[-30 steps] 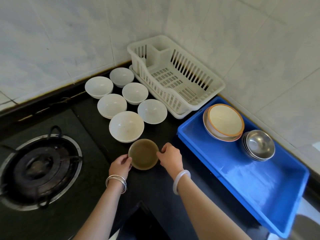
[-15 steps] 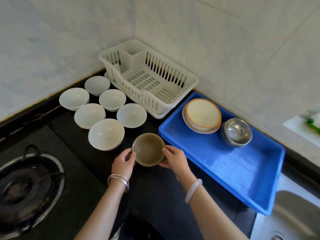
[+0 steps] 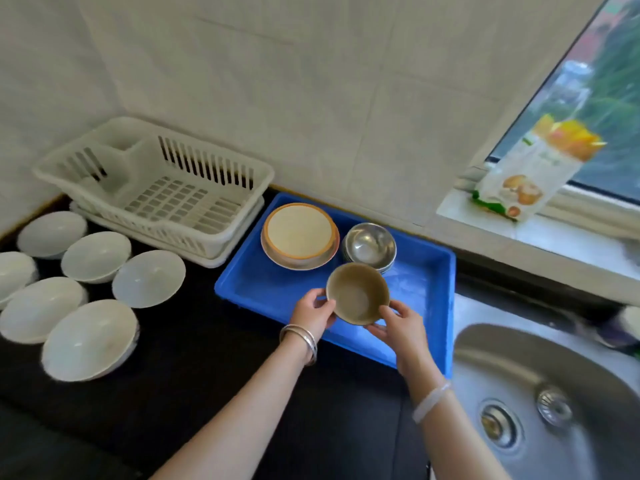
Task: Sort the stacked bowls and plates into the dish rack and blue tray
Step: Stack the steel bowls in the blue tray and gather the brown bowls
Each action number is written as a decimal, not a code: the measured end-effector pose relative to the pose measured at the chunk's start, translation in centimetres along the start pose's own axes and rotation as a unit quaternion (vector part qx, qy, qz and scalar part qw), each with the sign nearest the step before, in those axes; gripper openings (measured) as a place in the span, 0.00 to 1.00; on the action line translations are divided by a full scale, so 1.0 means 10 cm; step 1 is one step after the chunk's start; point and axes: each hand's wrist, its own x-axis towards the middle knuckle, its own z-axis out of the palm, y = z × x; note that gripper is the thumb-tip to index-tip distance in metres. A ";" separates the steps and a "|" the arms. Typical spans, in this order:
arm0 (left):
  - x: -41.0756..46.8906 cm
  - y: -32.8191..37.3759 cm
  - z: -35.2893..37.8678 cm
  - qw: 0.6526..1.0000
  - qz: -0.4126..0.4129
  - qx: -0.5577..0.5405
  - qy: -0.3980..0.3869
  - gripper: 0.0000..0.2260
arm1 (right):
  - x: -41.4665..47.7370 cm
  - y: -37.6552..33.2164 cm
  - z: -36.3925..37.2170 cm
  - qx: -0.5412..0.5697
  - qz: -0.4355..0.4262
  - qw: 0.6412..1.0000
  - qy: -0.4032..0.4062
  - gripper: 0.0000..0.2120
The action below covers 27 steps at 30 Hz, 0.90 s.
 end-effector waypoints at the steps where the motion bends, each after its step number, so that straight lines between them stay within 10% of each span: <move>1: 0.04 -0.01 0.15 1.000 -0.017 -0.002 -0.010 0.10 | 0.06 0.02 -0.11 0.010 0.005 1.000 0.020 0.12; 27: 1.01 -0.45 1.56 0.993 -0.106 -0.039 -0.024 0.11 | 1.07 0.06 -0.46 0.239 0.100 0.949 0.178 0.16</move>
